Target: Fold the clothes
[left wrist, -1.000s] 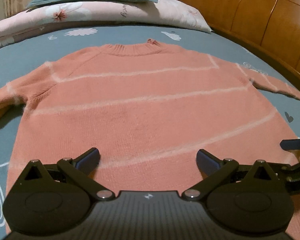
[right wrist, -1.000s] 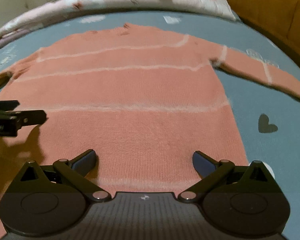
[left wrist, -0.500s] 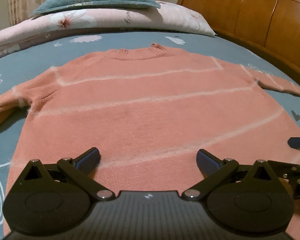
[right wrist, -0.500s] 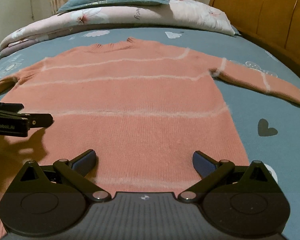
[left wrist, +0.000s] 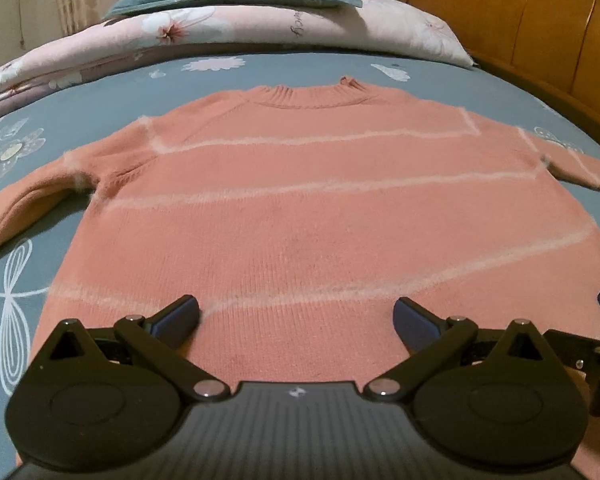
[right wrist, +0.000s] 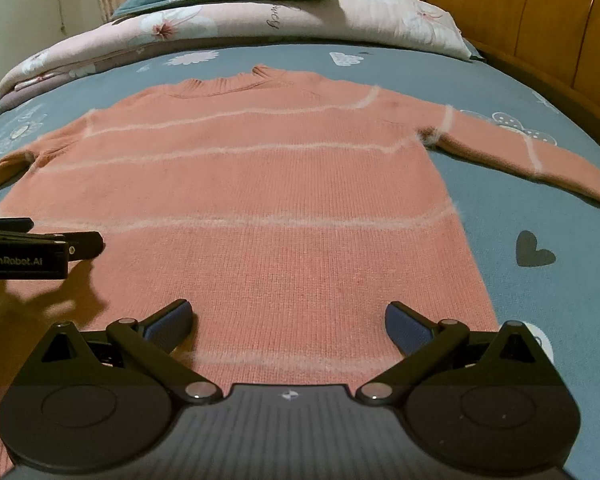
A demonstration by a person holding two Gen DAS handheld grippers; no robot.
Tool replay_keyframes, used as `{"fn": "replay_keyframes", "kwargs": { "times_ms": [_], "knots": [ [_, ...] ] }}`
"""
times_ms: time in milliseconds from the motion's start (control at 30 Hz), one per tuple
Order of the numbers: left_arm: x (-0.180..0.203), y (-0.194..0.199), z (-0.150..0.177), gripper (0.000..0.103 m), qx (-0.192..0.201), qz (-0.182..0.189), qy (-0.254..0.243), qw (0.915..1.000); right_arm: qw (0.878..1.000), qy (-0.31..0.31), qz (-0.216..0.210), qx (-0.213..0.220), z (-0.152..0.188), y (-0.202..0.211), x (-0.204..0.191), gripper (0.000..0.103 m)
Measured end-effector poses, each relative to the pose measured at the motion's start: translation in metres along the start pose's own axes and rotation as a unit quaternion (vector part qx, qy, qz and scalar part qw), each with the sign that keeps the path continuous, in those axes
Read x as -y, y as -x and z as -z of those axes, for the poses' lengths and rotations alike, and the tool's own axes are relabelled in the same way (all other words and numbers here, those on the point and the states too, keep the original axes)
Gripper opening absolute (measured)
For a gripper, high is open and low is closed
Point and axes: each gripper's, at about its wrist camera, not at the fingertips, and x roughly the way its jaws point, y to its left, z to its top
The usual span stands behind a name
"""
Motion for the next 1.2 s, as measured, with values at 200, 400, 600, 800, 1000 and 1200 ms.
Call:
{"fn": "replay_keyframes", "kwargs": {
  "times_ms": [200, 400, 600, 800, 1000, 1200],
  "knots": [
    [-0.001, 0.008, 0.005, 0.102, -0.006, -0.002, 0.007, 1.0, 1.0, 0.0, 0.002, 0.0, 0.001, 0.001, -0.001, 0.103],
    [-0.006, 0.031, 0.024, 0.102, -0.011, 0.01, 0.02, 0.9997, 1.0, 0.001, 0.003, -0.003, -0.001, 0.002, -0.001, 0.103],
    [-0.002, 0.065, 0.057, 0.102, 0.004, -0.005, 0.0, 1.0, 1.0, 0.004, -0.001, -0.007, -0.001, 0.004, 0.001, 0.103],
    [-0.008, 0.074, 0.072, 0.102, 0.019, 0.006, 0.012, 0.9997, 1.0, 0.011, -0.005, -0.003, 0.003, 0.006, 0.002, 0.103],
    [-0.007, 0.073, 0.068, 0.103, 0.01, 0.002, 0.012, 0.9999, 0.999, 0.032, -0.017, -0.003, 0.011, 0.014, 0.006, 0.103],
    [-0.004, 0.074, 0.071, 0.103, 0.007, -0.008, 0.014, 0.9999, 0.999, 0.036, -0.023, -0.006, 0.015, 0.021, 0.007, 0.103]
  ]
}}
